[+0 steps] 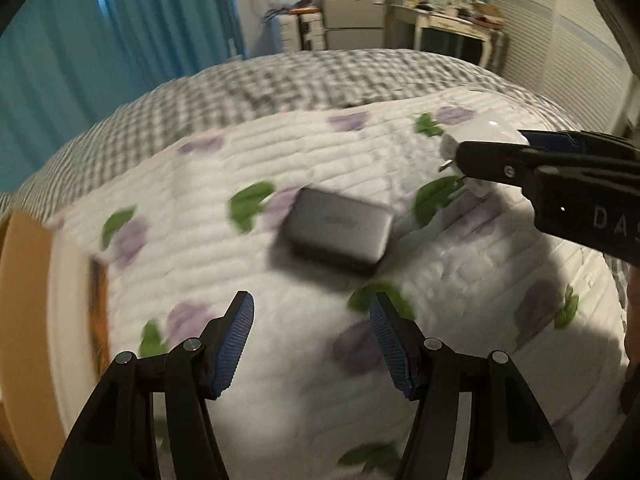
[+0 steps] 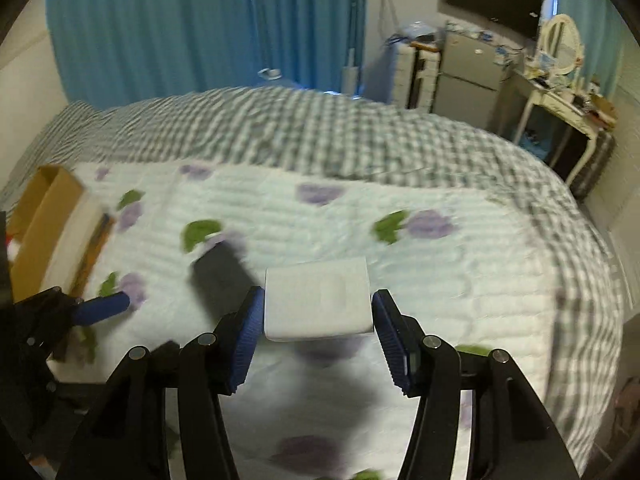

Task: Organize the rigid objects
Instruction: 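Grasp the black UGREEN power bank with the left tool while the right tool grasps the white square item, then carry the power bank and white square item over the cardboard box with both tools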

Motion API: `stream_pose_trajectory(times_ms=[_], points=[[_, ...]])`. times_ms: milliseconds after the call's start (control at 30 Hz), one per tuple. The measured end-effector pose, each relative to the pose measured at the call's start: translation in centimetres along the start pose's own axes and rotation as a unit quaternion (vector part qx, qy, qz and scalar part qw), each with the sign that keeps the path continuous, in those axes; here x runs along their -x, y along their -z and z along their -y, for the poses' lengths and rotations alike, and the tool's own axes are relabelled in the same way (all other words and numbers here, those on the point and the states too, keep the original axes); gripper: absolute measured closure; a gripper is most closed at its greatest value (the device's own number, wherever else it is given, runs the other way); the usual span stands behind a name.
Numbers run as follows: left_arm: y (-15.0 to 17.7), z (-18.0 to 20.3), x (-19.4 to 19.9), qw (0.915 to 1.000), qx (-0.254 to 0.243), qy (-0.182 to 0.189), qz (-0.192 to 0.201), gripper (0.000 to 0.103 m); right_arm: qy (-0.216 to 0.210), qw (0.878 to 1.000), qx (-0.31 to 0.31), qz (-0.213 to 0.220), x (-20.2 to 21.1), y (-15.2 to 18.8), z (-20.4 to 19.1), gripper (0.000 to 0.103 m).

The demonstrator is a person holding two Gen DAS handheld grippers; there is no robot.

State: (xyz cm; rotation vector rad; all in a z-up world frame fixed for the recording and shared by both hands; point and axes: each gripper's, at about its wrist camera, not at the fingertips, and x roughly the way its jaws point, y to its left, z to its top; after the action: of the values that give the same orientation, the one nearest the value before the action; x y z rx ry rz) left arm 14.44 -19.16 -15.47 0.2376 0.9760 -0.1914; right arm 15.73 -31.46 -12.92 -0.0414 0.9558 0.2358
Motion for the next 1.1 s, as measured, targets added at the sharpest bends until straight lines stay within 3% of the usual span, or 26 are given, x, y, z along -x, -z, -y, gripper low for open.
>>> stream_pose_trajectory(times_ms=[233, 400, 700, 833, 1100], points=[[-2.1, 1.2, -3.1, 0.9997, -0.023, 0.004, 0.007, 0.038, -0.019, 0.999, -0.042, -0.016, -2.0, -0.1, 3.2, 0.048], [-3.1, 1.1, -4.4, 0.9991, -0.04, 0.009, 0.015, 0.03, -0.025, 0.999, -0.041, -0.017, -3.0, -0.3, 3.8, 0.048], [-4.6, 1.3, -7.5, 0.9984, -0.044, 0.031, 0.016, 0.027, -0.026, 0.999, -0.04, -0.019, -3.4, -0.2, 3.7, 0.048], [-4.8, 0.9, -7.7, 0.9986, -0.027, 0.04, 0.023, 0.027, -0.023, 0.999, -0.036, -0.02, -3.4, 0.0, 3.5, 0.048], [-3.3, 1.5, -6.0, 0.9995, -0.03, 0.009, 0.008, 0.029, -0.019, 0.999, -0.03, -0.011, -2.9, 0.3, 3.3, 0.048]])
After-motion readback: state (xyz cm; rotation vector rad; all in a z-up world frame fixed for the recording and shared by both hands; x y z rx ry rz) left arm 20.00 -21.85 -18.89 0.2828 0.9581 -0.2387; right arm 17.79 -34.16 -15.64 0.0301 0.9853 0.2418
